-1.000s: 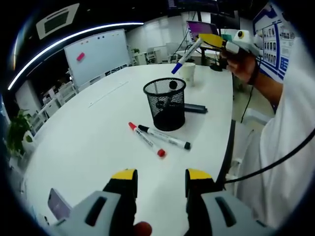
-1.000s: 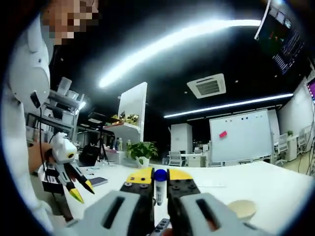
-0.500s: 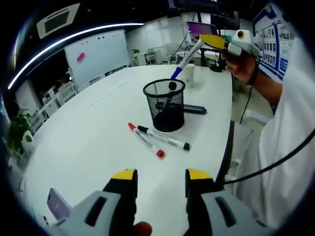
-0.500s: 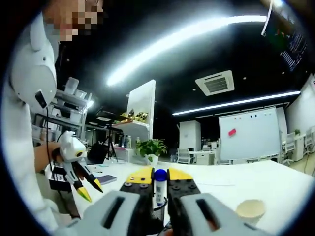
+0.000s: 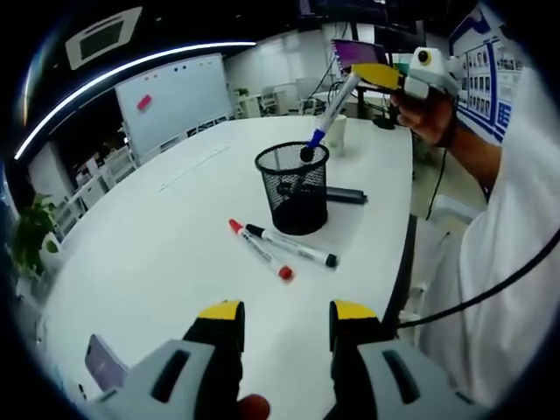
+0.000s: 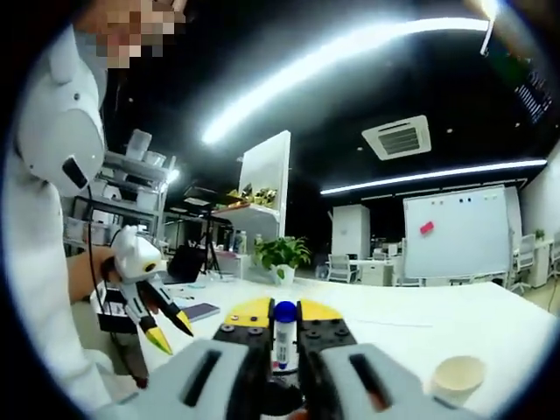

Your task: Place the scattered laser pointers and whiteboard markers into the pen holder and stack the scattered paper cups together

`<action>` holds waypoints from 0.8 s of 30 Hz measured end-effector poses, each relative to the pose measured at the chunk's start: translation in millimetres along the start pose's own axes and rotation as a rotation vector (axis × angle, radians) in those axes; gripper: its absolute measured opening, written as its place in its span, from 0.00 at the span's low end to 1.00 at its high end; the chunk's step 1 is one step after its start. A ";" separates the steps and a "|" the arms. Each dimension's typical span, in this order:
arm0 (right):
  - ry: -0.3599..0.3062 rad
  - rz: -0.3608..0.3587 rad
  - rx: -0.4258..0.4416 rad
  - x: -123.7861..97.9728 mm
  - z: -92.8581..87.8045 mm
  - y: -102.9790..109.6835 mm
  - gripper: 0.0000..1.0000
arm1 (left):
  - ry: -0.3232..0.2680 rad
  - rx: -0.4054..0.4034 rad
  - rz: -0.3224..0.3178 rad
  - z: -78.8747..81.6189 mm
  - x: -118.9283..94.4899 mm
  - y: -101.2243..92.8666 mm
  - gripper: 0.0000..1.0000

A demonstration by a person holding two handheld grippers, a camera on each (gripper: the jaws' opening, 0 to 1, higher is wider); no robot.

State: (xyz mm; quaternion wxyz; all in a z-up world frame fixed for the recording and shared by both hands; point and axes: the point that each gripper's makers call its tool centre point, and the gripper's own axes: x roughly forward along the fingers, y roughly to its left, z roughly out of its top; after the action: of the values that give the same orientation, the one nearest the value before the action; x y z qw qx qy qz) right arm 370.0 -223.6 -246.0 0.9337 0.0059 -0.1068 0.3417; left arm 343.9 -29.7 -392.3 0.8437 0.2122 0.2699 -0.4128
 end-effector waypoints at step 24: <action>0.073 0.031 0.028 13.6 -12.1 8.7 0.10 | 0.004 -0.003 0.011 2.3 -1.2 -2.1 0.40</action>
State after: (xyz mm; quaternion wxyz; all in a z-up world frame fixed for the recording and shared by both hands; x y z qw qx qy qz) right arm 376.9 -207.3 -255.5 0.9313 0.0049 -0.0682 0.3578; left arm 342.1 -31.5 -390.1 0.8456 0.2134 0.2711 -0.4073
